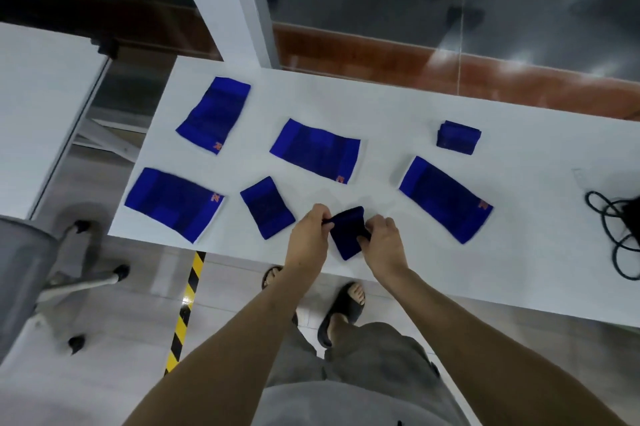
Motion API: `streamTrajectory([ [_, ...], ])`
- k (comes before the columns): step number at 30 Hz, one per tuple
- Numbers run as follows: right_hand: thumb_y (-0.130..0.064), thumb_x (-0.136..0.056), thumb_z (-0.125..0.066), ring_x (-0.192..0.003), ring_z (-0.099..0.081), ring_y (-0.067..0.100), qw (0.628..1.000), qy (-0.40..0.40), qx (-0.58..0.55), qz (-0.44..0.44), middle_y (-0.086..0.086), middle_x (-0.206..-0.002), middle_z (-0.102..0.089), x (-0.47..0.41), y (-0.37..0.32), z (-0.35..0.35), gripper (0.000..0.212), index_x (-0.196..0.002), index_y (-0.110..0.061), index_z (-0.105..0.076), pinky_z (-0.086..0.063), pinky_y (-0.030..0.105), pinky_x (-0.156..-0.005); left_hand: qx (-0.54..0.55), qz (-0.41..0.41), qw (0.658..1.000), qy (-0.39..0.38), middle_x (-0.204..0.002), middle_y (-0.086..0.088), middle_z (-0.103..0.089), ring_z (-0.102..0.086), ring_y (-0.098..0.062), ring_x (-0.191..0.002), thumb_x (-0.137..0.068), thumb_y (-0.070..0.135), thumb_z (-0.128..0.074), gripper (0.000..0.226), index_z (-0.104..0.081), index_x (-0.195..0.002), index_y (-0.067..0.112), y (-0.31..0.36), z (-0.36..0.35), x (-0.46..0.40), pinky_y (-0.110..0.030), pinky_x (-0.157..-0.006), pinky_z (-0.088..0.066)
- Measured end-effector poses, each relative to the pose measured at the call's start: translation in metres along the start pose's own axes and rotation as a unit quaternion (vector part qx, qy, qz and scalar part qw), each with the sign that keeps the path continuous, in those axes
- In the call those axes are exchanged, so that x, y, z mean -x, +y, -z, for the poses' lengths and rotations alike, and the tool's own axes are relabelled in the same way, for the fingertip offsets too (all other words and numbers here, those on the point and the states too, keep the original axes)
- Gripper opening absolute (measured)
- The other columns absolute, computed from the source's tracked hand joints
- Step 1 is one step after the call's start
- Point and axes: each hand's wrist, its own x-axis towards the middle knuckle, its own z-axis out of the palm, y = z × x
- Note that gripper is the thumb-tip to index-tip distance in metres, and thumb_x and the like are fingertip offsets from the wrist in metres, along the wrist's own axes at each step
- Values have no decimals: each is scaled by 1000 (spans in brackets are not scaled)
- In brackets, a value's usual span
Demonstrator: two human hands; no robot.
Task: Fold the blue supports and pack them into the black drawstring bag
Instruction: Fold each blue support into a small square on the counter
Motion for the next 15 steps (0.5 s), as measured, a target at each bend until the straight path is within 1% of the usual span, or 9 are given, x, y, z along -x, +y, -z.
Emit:
streamTrajectory([
  [2, -18, -95, -68, -101, -56, 16, 1000, -6, -11, -1, -3, -109, -53, 1, -8, -5, 27, -120, -16, -57, -53, 30, -87, 17, 3, 1000, 3, -84, 6, -61, -57, -10, -72, -105, 20, -52, 8, -48, -98, 23, -7, 7, 3, -19, -58, -40],
  [3, -18, -96, -67, -100, -58, 17, 1000, -7, -8, 0, -3, -107, -56, -1, -11, -8, 22, -117, -17, -59, -53, 29, -84, 27, 5, 1000, 5, -84, 5, -61, -58, -11, -73, -105, 19, -52, 8, -49, -98, 23, -11, 11, 5, -20, -59, -43],
  [5, -18, -98, -64, -93, -61, 17, 1000, -4, -6, 5, 0, -103, -62, -4, -20, -12, 9, -107, -17, -64, -47, 19, -72, 50, 12, 999, 14, -85, 5, -63, -60, -11, -76, -105, 19, -52, 8, -49, -98, 23, -17, 22, 5, -21, -63, -48],
  [7, -17, -100, -62, -86, -59, 13, 999, 9, -44, 0, 1, -101, -60, -3, -33, -14, 3, -103, -16, -62, -40, 12, -65, 86, 23, 995, 34, -88, 5, -64, -62, -10, -79, -104, 18, -54, 8, -49, -100, 24, -24, 35, 4, -22, -66, -50],
  [9, -16, -101, -61, -87, -58, 12, 995, 14, -97, 2, 0, -100, -59, 0, -47, -13, 4, -102, -18, -57, -40, 12, -65, 130, 33, 990, 51, -91, 6, -65, -63, -9, -83, -103, 19, -55, 8, -50, -103, 24, -30, 50, 1, -24, -70, -53],
  [11, -16, -103, -58, -88, -60, 9, 991, 5, -132, 2, -3, -99, -61, 2, -64, -14, 7, -103, -20, -53, -43, 13, -66, 159, 40, 985, 57, -96, 8, -65, -63, -9, -88, -103, 18, -55, 8, -52, -106, 25, -36, 65, -5, -23, -73, -52],
  [13, -17, -104, -56, -89, -62, 7, 988, -1, -153, -1, -4, -100, -64, 1, -79, -16, 5, -106, -21, -53, -46, 13, -67, 177, 46, 981, 59, -99, 10, -64, -63, -8, -92, -104, 18, -55, 9, -53, -109, 25, -41, 79, -13, -21, -75, -51],
  [15, -18, -104, -57, -93, -64, 10, 984, 1, -176, -15, -2, -105, -65, 0, -94, -22, 6, -109, -19, -56, -47, 14, -70, 202, 69, 975, 66, -102, 12, -63, -64, -7, -94, -103, 18, -56, 13, -54, -112, 28, -48, 92, -22, -23, -78, -52],
])
